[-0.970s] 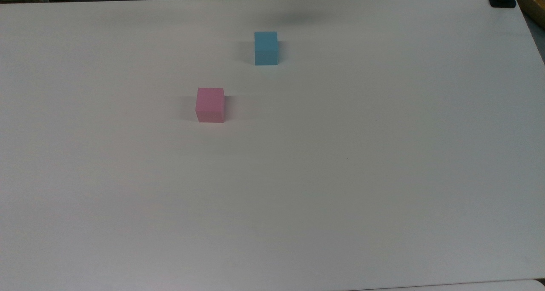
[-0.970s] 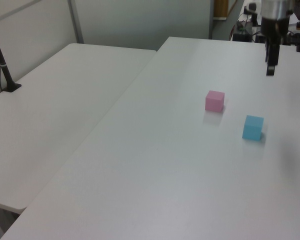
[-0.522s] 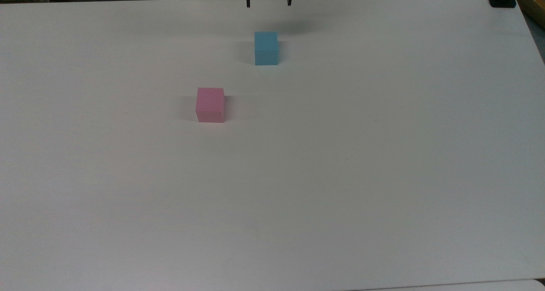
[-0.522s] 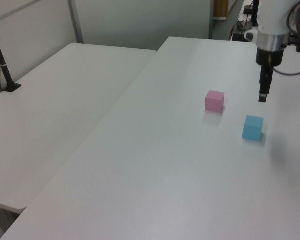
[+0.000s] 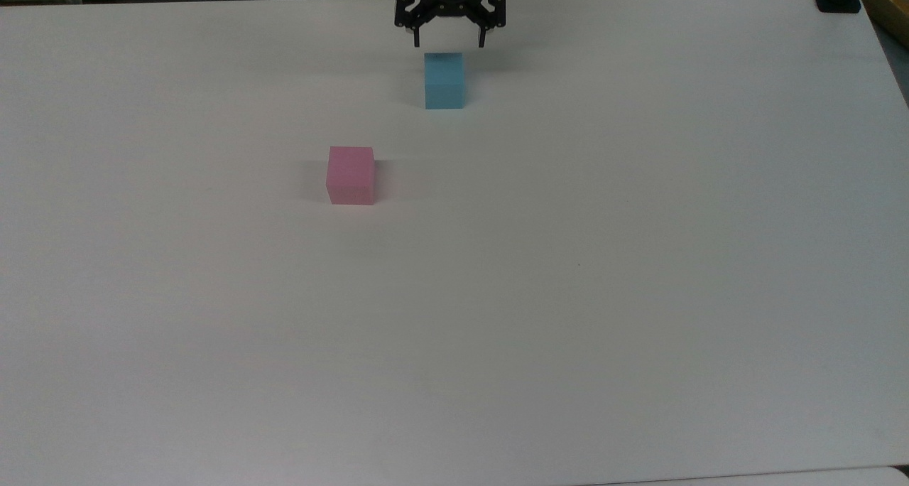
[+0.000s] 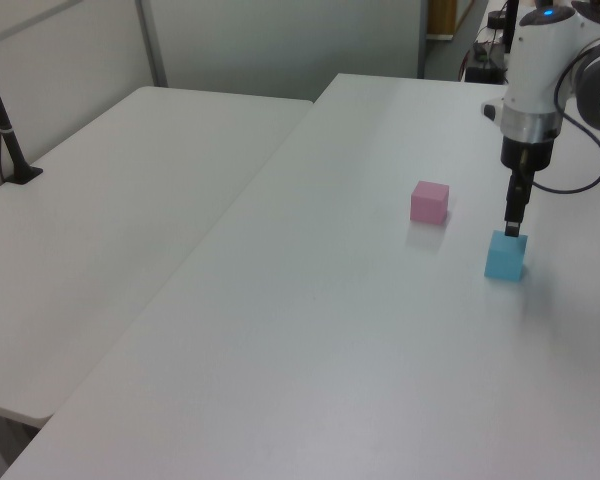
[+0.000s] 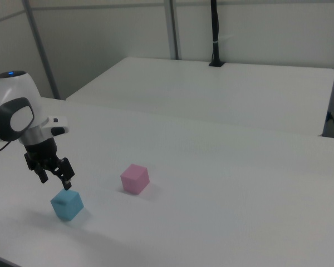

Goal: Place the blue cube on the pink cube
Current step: 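Lower the open gripper over the light-blue cube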

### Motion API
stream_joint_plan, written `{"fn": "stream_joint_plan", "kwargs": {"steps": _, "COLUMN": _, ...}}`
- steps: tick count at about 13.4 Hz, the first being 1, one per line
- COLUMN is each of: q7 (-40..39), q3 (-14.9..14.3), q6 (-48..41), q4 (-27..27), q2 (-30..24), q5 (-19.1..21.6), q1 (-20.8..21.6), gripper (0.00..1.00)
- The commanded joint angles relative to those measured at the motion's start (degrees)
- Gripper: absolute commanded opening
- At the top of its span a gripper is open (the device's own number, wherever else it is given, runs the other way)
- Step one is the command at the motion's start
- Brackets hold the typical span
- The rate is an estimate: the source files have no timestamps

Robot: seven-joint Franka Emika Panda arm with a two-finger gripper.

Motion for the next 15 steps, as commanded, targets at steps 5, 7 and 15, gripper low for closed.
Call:
{"fn": "stream_joint_plan", "kwargs": {"steps": 5, "q7": 1.9, "q3": 0.1, "q6": 8.6, "q4": -4.3, "q2": 3.9, "q5": 0.2, "q1": -0.2, "gripper": 1.00}}
{"fn": "stream_joint_plan", "kwargs": {"steps": 7, "q7": 1.9, "q3": 0.1, "q6": 10.5, "q4": -4.4, "q2": 6.0, "q5": 0.2, "q1": -0.2, "gripper": 1.00}}
{"fn": "stream_joint_plan", "kwargs": {"steps": 15, "q7": 1.9, "q3": 0.0, "q6": 13.0, "q4": -4.4, "q2": 8.1, "q5": 0.2, "q1": -0.5, "gripper": 0.33}}
